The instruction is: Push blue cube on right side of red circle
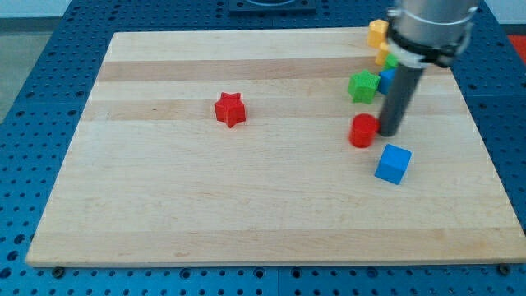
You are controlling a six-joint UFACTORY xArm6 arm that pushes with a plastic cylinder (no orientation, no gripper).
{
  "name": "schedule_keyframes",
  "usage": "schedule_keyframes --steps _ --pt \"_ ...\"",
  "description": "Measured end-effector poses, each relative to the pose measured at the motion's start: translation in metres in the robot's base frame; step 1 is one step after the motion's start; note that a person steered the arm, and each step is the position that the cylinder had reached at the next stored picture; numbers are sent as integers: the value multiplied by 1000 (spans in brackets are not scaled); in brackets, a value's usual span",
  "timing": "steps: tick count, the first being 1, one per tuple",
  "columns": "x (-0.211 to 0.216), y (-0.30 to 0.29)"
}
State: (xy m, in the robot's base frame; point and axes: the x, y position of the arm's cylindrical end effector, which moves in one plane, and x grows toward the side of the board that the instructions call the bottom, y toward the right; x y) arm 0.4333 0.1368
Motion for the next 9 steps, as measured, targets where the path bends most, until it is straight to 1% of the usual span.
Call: schedule_keyframes --steps 1,2,3,4,5,6,7,8,9 --pt "5 -24" --pt "24 -7" --pt "1 -61" --pt "-44 -133" --pt "-28 -102" --pt "9 -41" --pt "31 -100" --pt "-2 -138" --pt "-9 -129"
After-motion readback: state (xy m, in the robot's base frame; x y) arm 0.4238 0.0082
